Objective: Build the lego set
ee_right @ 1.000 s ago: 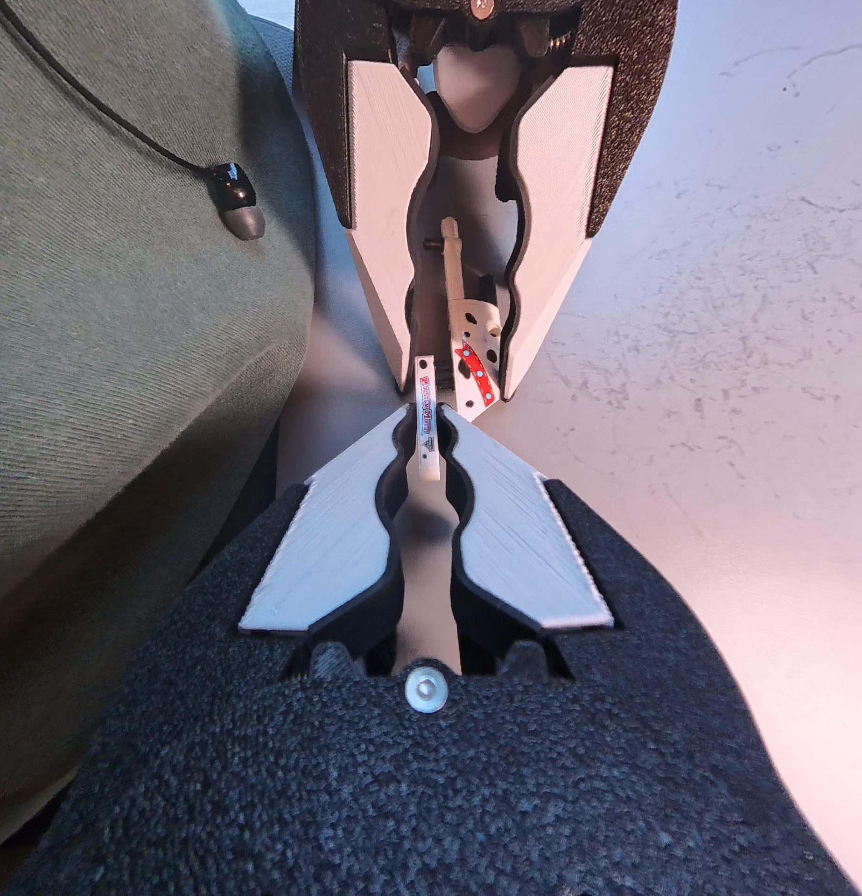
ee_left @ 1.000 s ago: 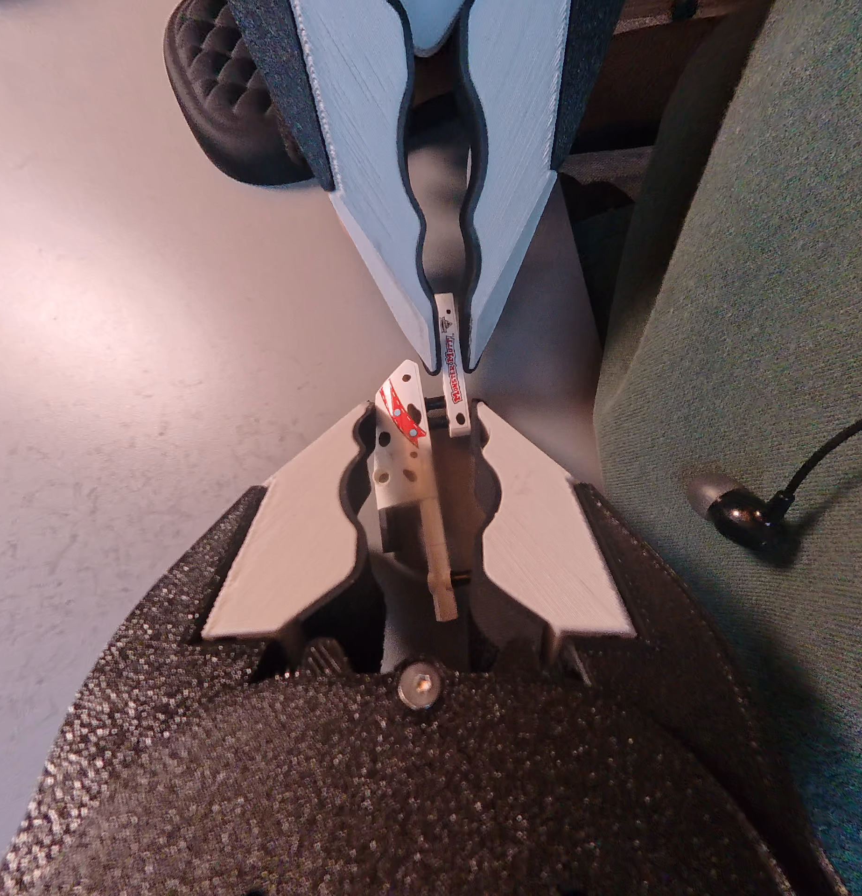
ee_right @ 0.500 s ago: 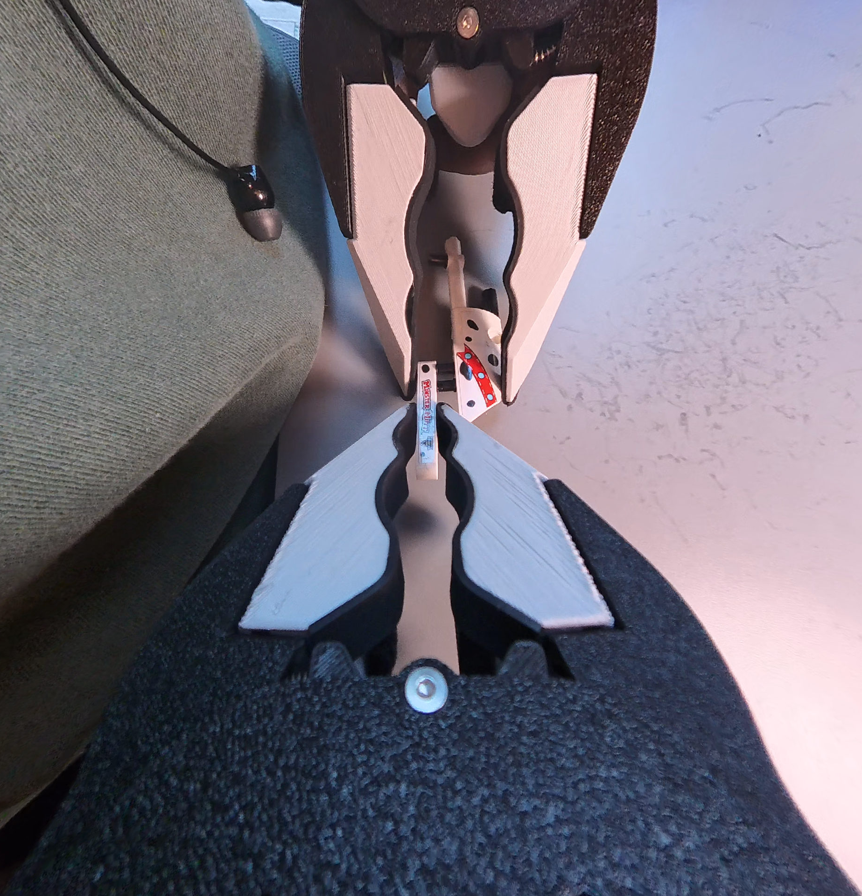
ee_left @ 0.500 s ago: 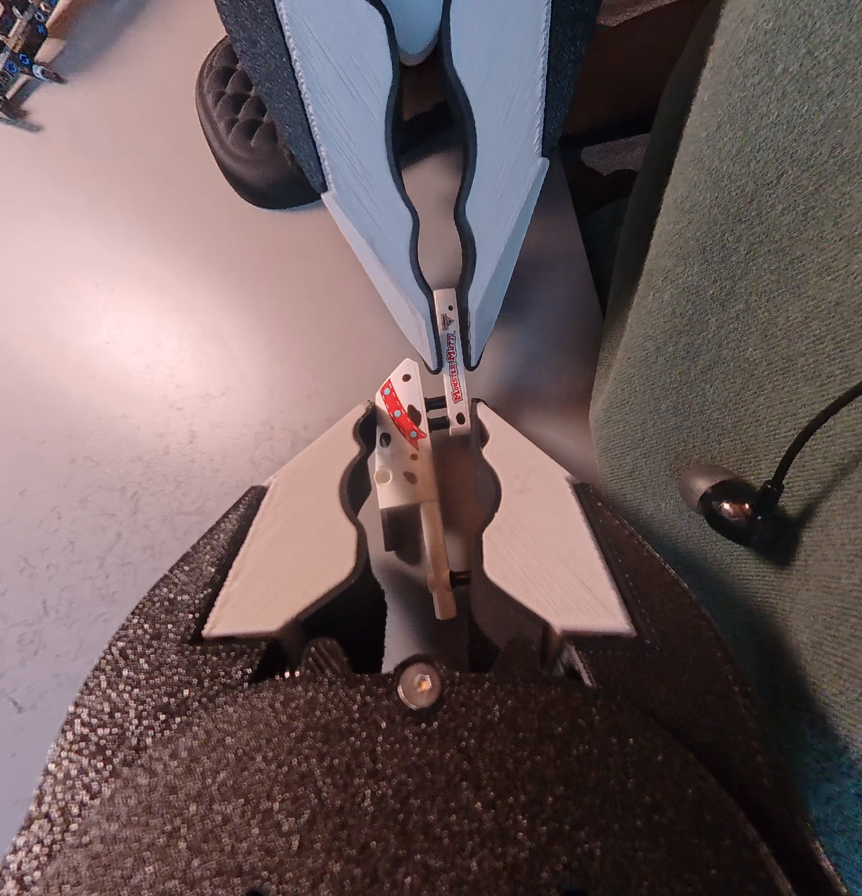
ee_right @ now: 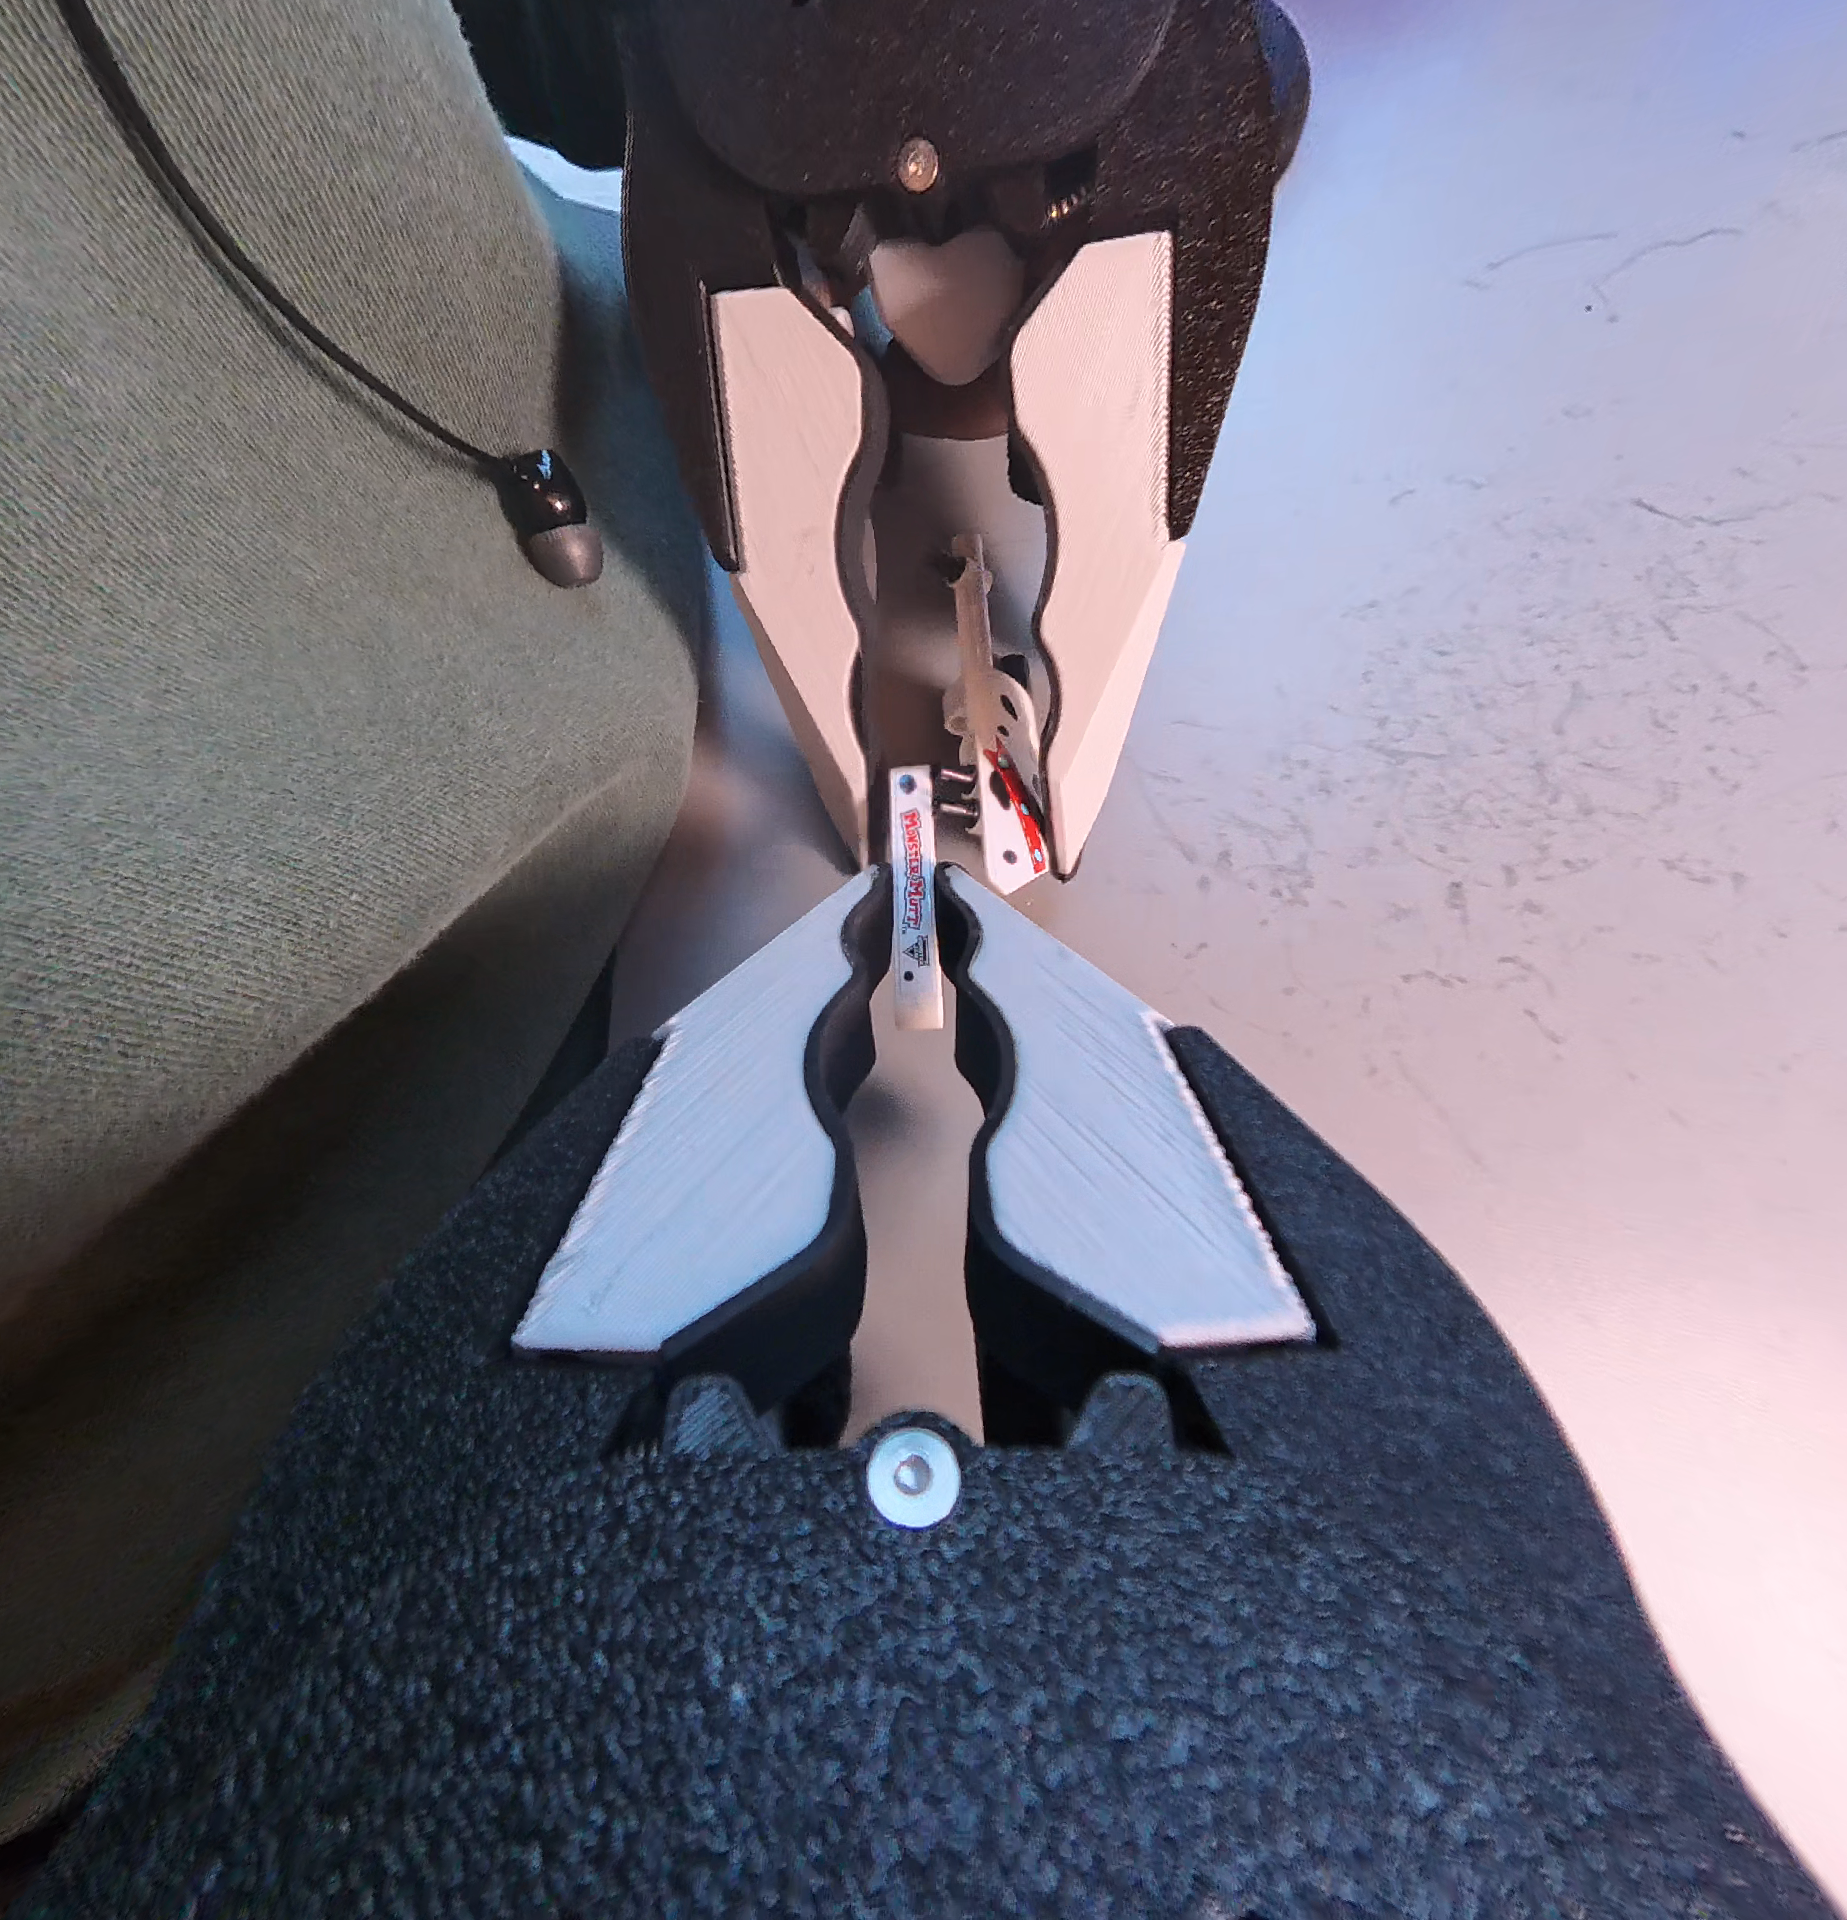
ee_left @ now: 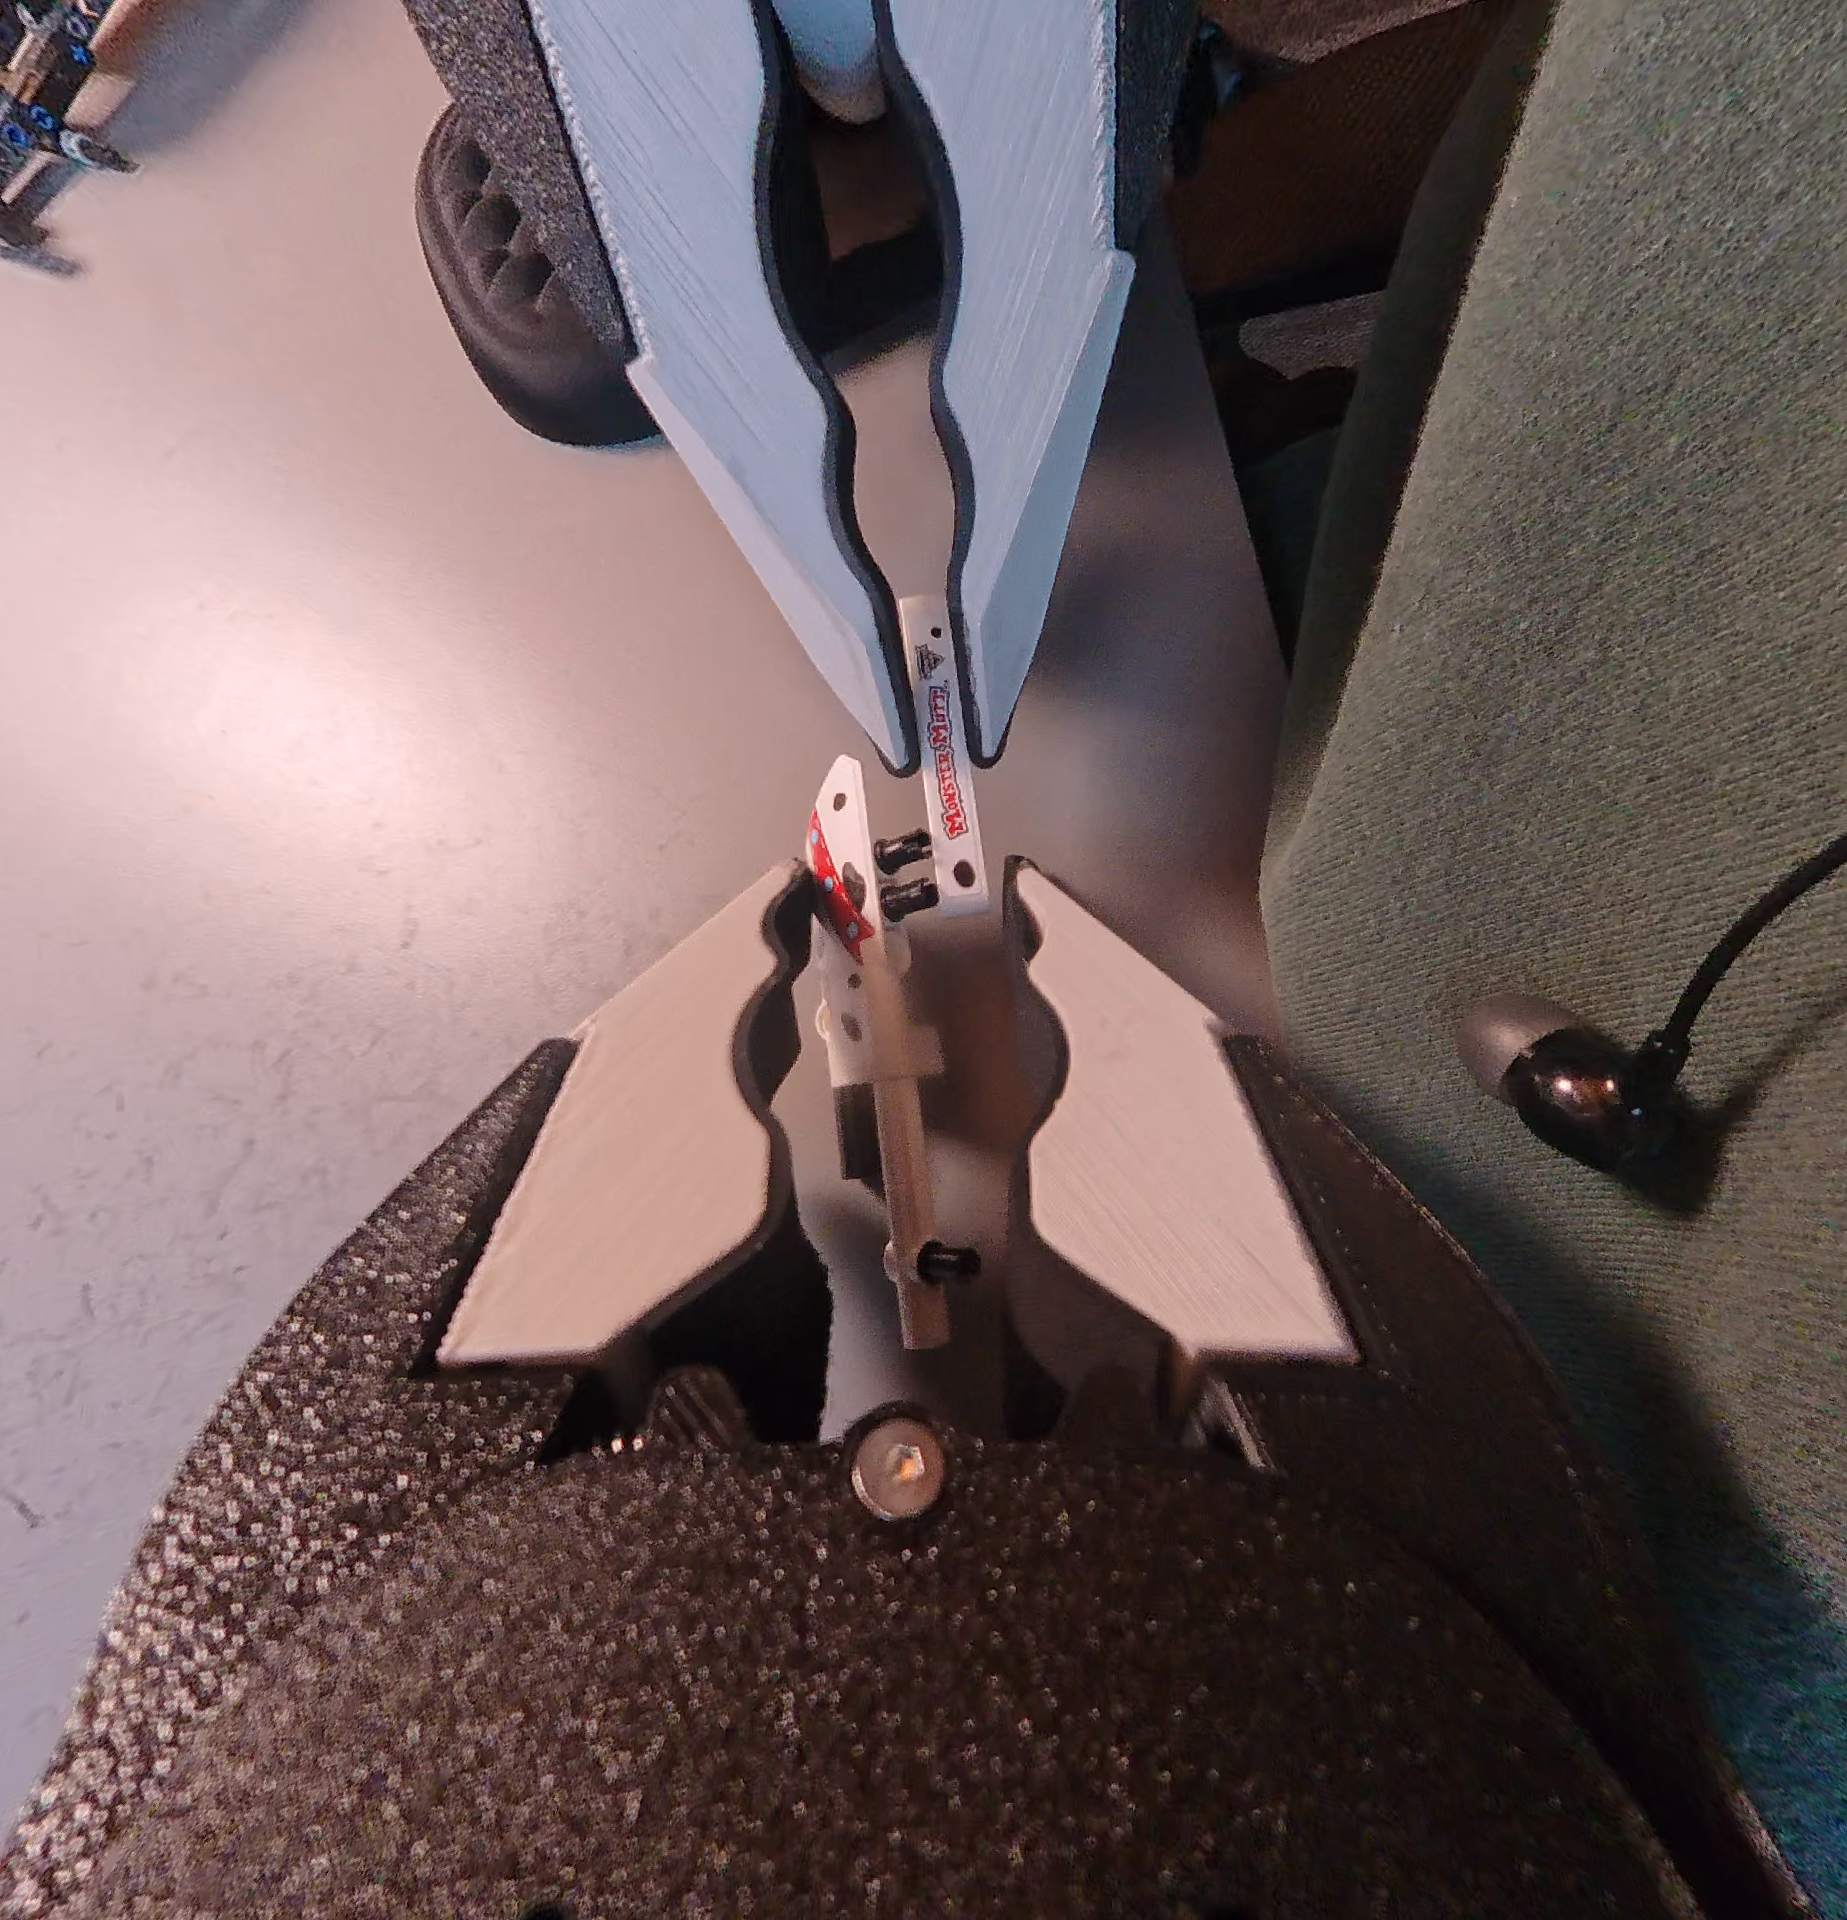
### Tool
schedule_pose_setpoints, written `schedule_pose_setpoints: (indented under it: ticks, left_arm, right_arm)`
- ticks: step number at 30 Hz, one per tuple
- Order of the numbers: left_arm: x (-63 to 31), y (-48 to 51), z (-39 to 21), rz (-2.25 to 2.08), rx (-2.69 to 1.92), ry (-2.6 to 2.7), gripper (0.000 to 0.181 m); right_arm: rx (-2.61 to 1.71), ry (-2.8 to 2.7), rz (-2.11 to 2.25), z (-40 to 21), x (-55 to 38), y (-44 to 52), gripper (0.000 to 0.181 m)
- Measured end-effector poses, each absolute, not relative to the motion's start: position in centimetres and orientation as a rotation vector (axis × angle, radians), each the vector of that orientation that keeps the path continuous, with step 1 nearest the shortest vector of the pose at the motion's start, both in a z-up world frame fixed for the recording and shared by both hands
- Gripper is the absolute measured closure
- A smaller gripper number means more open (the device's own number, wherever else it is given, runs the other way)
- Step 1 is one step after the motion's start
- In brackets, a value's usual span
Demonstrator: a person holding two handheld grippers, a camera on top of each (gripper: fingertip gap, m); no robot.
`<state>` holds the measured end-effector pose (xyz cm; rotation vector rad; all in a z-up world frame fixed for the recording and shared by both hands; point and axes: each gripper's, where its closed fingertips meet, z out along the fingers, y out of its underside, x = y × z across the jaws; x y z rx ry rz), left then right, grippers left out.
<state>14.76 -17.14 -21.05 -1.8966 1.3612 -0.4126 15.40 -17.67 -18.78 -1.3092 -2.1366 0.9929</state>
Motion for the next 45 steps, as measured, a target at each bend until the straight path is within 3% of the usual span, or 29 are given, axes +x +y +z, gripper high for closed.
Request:
schedule_pose_setpoints:
  ticks: [6, 13, 19, 22, 26, 31, 34, 41, 45]
  left_arm:
    - [14.7, -17.0, -20.8, -0.425, -1.899, 1.337, 0.148]
    - [13.9, -17.2, -20.0, -0.558, -1.954, 1.242, 0.127]
    - [11.7, -18.1, -18.9, -0.632, -2.093, 1.078, 0.129]
    - [11.3, -18.2, -20.3, -0.504, -2.175, 1.127, 0.136]
    - [10.5, -17.9, -21.2, -0.351, -2.241, 1.135, 0.158]
    - [9.7, -17.0, -21.3, -0.304, -2.263, 1.034, 0.158]
    - [9.1, -16.2, -19.9, -0.407, -2.259, 0.899, 0.143]
    - [5.0, -10.3, -12.7, -0.839, -2.049, 0.497, 0.135]
    - [6.7, -9.4, -11.8, -0.922, -1.989, 0.674, 0.159]
  right_arm:
    - [-1.33, -2.133, 1.017, -18.7, 15.4, -17.6, 0.174]
    - [-1.363, -2.262, 0.981, -19.9, 16.3, -18.2, 0.174]
    - [-1.366, -2.225, 0.836, -19.5, 17.4, -14.5, 0.174]
    - [-1.283, -2.26, 0.745, -19.7, 16.9, -12.9, 0.174]
    - [-1.173, -2.239, 0.691, -18.8, 14.9, -9.9, 0.174]
    - [-0.884, -2.147, 0.427, -18.0, 9.3, -5.5, 0.174]
    - [-0.714, -2.136, 0.293, -18.8, 7.4, -4.6, 0.174]
    - [-0.362, -1.881, 0.22, -13.8, 6.1, -7.4, 0.174]
    - [-0.294, -1.808, 0.213, -11.6, 5.9, -8.4, 0.174]
